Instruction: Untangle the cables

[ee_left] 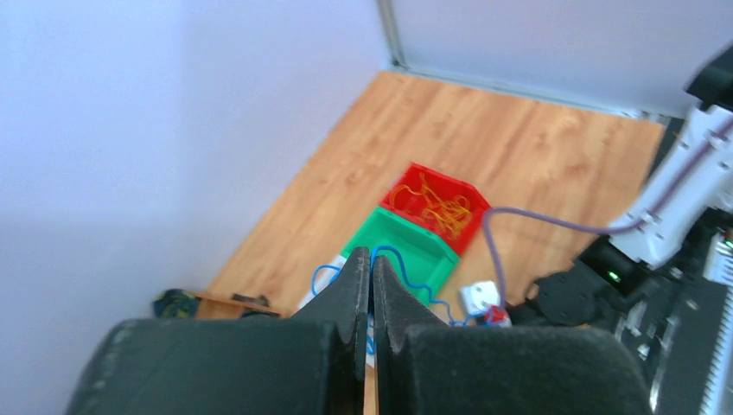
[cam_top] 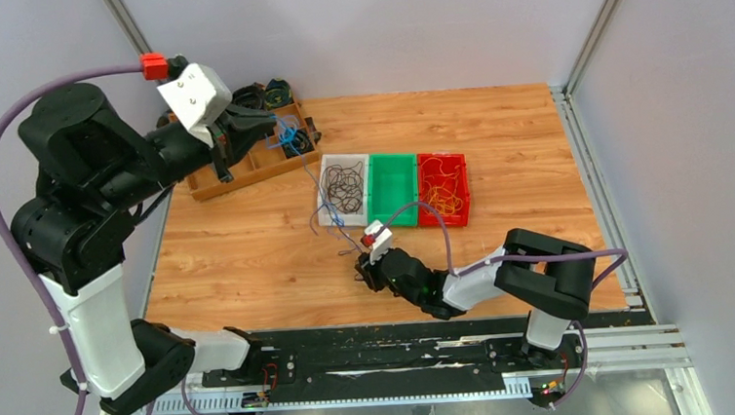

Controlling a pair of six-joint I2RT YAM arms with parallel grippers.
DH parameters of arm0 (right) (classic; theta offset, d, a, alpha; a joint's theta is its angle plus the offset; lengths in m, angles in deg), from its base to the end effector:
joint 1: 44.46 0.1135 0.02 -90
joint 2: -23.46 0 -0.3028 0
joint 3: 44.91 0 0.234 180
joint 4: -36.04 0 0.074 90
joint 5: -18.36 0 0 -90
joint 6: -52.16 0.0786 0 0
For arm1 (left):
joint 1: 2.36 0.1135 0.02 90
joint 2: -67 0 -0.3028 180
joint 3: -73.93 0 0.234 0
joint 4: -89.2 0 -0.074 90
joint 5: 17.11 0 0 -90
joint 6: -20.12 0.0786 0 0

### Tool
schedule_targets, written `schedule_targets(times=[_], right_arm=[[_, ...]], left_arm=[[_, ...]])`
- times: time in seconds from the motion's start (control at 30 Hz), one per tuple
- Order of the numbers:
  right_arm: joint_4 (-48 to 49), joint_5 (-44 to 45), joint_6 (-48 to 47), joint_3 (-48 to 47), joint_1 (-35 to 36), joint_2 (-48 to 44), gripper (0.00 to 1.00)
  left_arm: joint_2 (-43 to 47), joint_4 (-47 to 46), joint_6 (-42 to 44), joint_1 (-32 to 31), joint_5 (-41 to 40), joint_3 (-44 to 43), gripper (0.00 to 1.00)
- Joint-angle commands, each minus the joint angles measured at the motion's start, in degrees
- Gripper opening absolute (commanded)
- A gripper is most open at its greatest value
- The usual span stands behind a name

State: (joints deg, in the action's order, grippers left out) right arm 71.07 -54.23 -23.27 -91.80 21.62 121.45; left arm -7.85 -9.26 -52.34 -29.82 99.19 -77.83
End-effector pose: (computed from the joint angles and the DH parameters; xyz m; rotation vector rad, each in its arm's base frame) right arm 0.1643 0.3124 0.1900 -0.6232 1.7915 0.6977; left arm 0.1063 -0.0945 0.6220 0.9486 1.3720 -0.5095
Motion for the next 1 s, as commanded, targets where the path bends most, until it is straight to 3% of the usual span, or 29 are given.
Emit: schedule_targets(times=[0.0, 0.13, 0.33, 0.57, 0.67, 0.8, 0.97], right_arm=[[3.35, 1.78, 2.65, 2.68, -0.65, -0.46, 0.18], [3.9, 2.79, 4.04, 5.18, -0.61, -1.04, 0.01], [5.63, 3.92, 7.28, 9.91, -0.61, -1.4, 0.0], [6.83, 4.86, 9.93, 13.44, -0.61, -0.53, 0.09], [7.68, 4.83, 10.58, 14.76, -0.61, -0.57, 0.08], [8.26, 4.98, 11.28, 16.21, -0.61, -0.7, 0.08], [8.11, 3.82, 10.64, 15.26, -0.61, -2.34, 0.24]], left_arm=[[0.75, -7.48, 0.66, -0.13, -8.07, -1.87, 0.0], [2.13, -15.88, 1.8, -0.11, -14.59, -1.03, 0.0], [6.19, -35.93, 3.78, -0.05, -26.61, 6.65, 0.0], [4.48, -45.38, 6.35, -0.13, -33.1, 6.03, 0.0], [3.87, -46.98, 6.76, -0.11, -33.33, 5.32, 0.0], [4.08, -56.54, 7.42, -0.13, -38.33, 5.72, 0.0], [3.82, -45.4, 3.83, -0.13, -27.45, 5.89, 0.0]])
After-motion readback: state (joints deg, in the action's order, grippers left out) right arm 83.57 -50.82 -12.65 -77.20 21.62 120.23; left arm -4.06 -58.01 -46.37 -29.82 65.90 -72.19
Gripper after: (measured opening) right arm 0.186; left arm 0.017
